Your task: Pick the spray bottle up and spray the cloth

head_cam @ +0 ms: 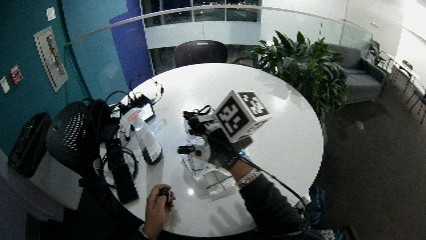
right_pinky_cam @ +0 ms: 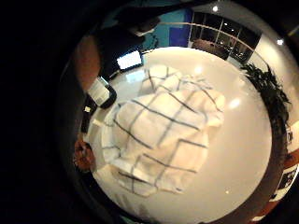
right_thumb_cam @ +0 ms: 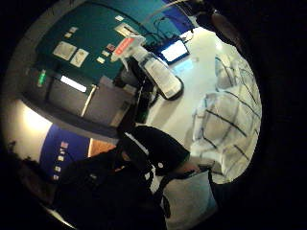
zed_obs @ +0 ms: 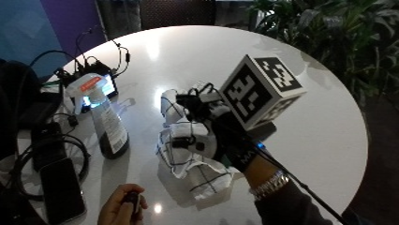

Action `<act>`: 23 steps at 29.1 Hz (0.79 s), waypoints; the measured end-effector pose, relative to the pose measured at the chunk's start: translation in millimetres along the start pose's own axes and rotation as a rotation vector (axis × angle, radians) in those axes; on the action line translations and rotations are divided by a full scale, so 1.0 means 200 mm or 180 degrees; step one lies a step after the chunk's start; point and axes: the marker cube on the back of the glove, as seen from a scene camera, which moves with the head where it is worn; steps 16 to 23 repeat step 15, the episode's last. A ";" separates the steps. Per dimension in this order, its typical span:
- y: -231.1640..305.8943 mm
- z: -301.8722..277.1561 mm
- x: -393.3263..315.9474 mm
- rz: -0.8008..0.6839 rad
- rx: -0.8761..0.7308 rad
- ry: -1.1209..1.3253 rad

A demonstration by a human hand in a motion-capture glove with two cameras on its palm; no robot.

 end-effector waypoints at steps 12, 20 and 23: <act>0.51 0.03 0.13 0.0467 -0.0170 0.0188; 0.52 0.03 0.13 0.0519 -0.0120 0.0194; 0.52 0.03 0.13 0.0519 -0.0120 0.0194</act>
